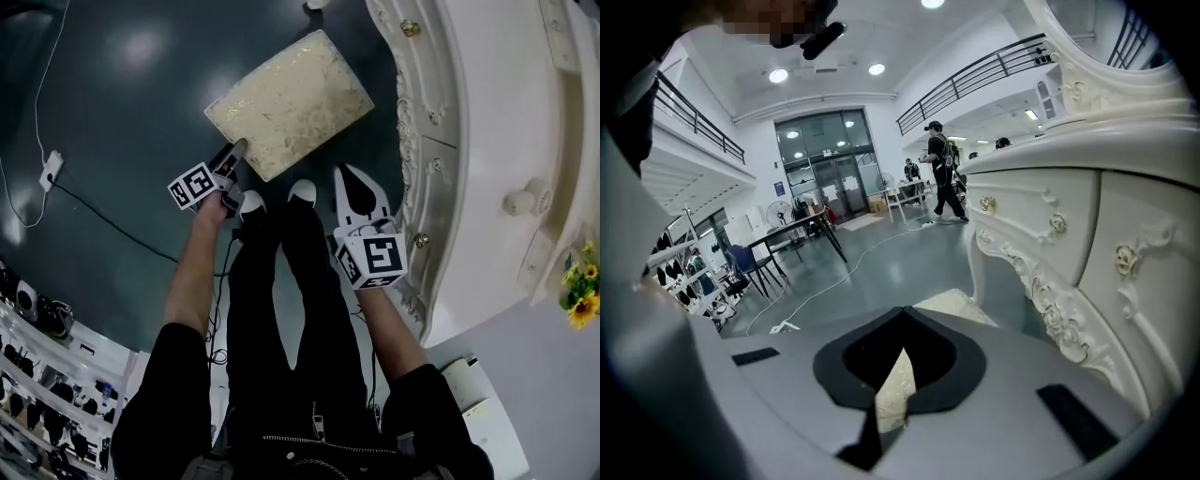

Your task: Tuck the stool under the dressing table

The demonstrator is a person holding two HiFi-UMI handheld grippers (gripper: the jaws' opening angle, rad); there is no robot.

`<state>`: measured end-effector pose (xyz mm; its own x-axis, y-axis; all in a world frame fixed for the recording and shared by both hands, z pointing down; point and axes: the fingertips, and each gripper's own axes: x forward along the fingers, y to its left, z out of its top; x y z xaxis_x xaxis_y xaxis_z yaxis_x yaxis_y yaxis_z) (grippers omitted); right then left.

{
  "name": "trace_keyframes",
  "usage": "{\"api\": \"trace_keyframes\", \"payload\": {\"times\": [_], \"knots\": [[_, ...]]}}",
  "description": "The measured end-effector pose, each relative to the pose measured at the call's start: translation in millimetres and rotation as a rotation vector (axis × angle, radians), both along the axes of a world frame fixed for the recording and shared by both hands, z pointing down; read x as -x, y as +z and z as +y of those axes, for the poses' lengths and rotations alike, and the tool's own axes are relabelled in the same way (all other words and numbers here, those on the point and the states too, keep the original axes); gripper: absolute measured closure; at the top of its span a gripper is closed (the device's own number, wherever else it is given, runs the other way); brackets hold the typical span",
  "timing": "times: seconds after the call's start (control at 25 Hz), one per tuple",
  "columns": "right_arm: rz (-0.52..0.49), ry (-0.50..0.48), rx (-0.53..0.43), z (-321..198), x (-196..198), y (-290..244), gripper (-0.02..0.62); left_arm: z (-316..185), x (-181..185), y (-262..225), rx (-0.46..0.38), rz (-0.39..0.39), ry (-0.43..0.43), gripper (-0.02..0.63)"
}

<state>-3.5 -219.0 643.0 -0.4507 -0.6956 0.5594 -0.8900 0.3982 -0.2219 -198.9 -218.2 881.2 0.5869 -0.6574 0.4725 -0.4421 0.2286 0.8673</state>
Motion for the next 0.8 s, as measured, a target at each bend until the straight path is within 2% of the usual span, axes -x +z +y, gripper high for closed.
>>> {"api": "trace_keyframes", "payload": {"times": [0.12, 0.28, 0.48, 0.64, 0.72, 0.8], "knots": [[-0.006, 0.001, 0.013, 4, 0, 4, 0.589, 1, 6, 7, 0.010, -0.024, -0.039, 0.273], [-0.008, -0.014, 0.035, 12, 3, 12, 0.589, 0, -5, 24, 0.028, 0.018, 0.020, 0.273], [-0.003, -0.029, 0.051, 18, 4, 25, 0.589, -7, -11, 26, -0.012, 0.064, 0.040, 0.273], [-0.006, -0.037, 0.066, 22, 6, 33, 0.589, -10, -8, 27, -0.030, -0.009, 0.098, 0.275], [-0.007, -0.038, 0.071, 23, 8, 35, 0.589, -19, -6, 26, -0.056, -0.059, 0.151, 0.289], [-0.008, -0.033, 0.073, 23, 8, 36, 0.589, -30, -3, 26, -0.074, -0.074, 0.218, 0.291]]}}
